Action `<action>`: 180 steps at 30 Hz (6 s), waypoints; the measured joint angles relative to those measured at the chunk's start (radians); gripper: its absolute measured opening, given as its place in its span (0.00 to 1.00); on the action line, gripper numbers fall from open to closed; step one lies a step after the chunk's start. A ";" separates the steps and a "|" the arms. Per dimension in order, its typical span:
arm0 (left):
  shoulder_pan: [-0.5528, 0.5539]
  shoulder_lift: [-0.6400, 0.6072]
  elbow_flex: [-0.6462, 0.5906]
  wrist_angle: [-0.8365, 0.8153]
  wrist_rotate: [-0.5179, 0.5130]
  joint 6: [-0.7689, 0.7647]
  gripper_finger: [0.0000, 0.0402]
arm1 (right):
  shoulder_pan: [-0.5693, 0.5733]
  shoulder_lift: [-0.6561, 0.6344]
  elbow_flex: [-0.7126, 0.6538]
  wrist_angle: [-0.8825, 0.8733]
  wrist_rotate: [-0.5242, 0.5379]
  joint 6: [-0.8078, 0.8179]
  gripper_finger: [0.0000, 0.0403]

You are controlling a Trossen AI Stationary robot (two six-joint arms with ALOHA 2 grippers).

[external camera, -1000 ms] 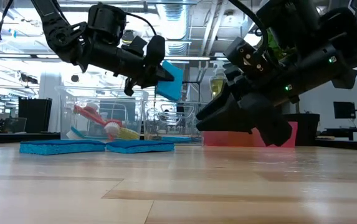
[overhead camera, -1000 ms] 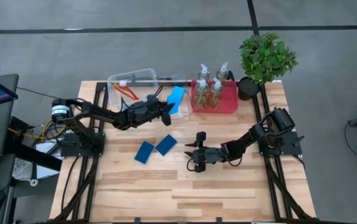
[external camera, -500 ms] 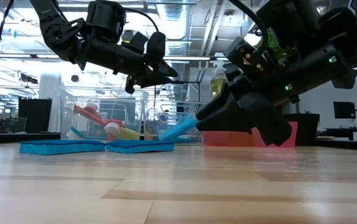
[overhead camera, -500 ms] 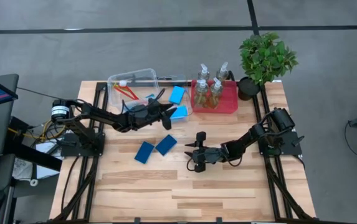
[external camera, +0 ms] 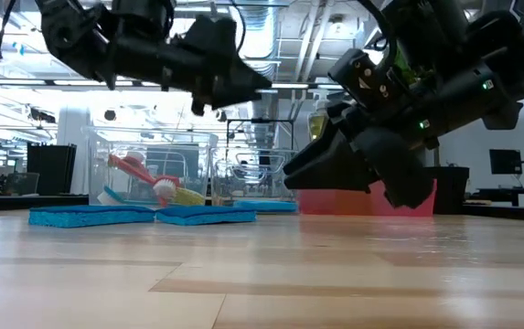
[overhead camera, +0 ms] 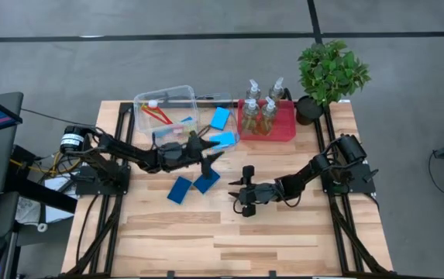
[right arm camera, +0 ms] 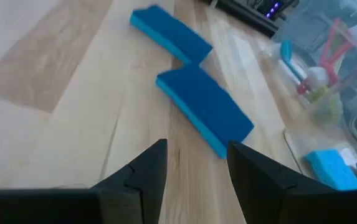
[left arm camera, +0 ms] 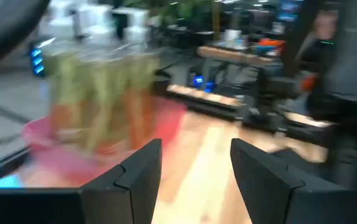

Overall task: Pick & Place Kitchen Sink Supplies
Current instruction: Put the blue sponge into the transparent bin

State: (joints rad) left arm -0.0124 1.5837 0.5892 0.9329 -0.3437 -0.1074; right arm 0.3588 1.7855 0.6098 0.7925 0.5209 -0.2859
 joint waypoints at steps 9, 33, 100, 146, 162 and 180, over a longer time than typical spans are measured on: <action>-0.238 -0.042 -0.018 -0.026 0.001 0.161 0.48 | -0.001 0.002 0.007 0.024 -0.002 -0.003 0.39; -0.397 -0.076 -0.269 -0.088 -0.135 -0.004 0.46 | -0.124 0.005 0.034 0.057 -0.109 0.136 0.39; -0.334 -0.076 -0.278 -0.264 -0.083 -0.083 0.46 | -0.186 0.078 0.052 0.207 -0.359 0.170 0.00; -0.235 -0.076 -0.277 -0.079 0.310 -0.493 0.19 | -0.123 -0.008 0.052 0.127 -0.257 0.048 0.00; -0.235 -0.076 -0.263 -0.066 0.311 -0.447 0.03 | -0.124 -0.007 0.052 0.110 -0.257 0.051 0.10; -0.234 -0.076 -0.261 -0.052 0.280 -0.446 0.03 | -0.136 -0.006 0.052 -0.065 -0.259 0.064 0.45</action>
State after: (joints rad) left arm -0.2466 1.5082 0.3283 0.8804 -0.0637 -0.5536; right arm 0.2232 1.7790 0.6617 0.7278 0.2623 -0.2218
